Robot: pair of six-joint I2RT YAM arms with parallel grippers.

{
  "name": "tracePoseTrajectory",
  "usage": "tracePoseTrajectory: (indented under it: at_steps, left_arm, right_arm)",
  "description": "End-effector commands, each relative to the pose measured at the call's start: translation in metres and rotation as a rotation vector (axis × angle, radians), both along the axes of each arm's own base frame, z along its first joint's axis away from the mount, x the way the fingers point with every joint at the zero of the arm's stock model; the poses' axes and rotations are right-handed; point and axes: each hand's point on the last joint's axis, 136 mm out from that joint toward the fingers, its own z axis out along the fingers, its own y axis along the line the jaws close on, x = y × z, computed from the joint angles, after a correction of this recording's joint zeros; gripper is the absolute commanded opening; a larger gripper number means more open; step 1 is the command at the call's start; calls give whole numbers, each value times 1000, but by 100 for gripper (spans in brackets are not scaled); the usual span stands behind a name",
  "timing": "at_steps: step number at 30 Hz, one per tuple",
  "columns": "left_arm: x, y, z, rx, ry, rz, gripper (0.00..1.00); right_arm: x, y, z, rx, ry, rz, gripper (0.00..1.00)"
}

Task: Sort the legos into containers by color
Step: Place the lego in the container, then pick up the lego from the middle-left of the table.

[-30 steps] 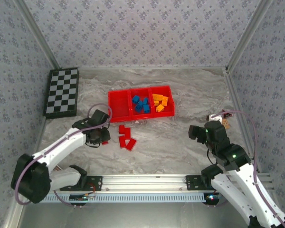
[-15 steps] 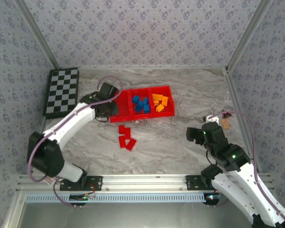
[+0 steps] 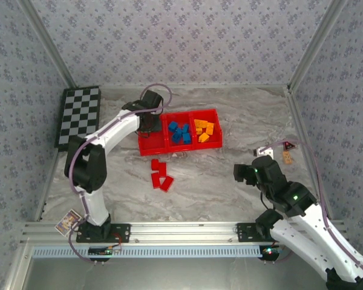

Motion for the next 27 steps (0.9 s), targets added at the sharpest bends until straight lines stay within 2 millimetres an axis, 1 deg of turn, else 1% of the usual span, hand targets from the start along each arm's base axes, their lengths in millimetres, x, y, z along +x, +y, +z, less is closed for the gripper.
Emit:
tracePoseTrajectory:
  at_steps: [1, 4, 7, 11, 14, 15, 16, 17, 18, 19, 22, 24, 27]
  left_arm:
    - [16, -5, 7, -15, -28, -11, 33]
    - [19, -6, 6, -10, -25, -11, 40]
    - [20, -5, 13, -6, -43, -8, 48]
    - [15, -2, 30, -26, -84, -10, 63]
    - [4, 2, 43, -47, -102, -5, 74]
    - [4, 0, 51, -72, -135, -6, 78]
    - [-1, -1, 55, -87, -145, -9, 80]
    - [-7, -1, 59, -100, -153, -12, 83]
    - [-14, -1, 62, -112, -164, -14, 92]
    - [-21, -3, 64, -123, -171, -23, 99]
    - [-50, -6, 63, -122, -181, -63, 100]
    - [-74, -13, 58, -91, -178, -141, 100]
    - [-111, -17, 44, -51, -140, -218, 100]
  right_arm:
    - [-1, 0, -3, -30, 12, 12, 96]
    - [-1, 3, -5, -38, 24, 32, 96]
    - [-1, 4, -6, -44, 29, 37, 96]
    - [-1, 4, -6, -46, 28, 38, 97]
    - [-1, 4, -6, -46, 27, 39, 96]
    - [-1, 4, -6, -47, 27, 37, 96]
    - [-1, 4, -6, -48, 28, 36, 97]
    - [-1, 4, -6, -49, 28, 36, 97]
    - [-1, 4, -6, -49, 28, 34, 97]
    - [-1, 4, -6, -49, 27, 36, 97]
    - [-1, 4, -7, -52, 31, 36, 97]
    - [-1, 4, -7, -54, 31, 36, 97]
    - [0, 5, -6, -52, 25, 40, 97]
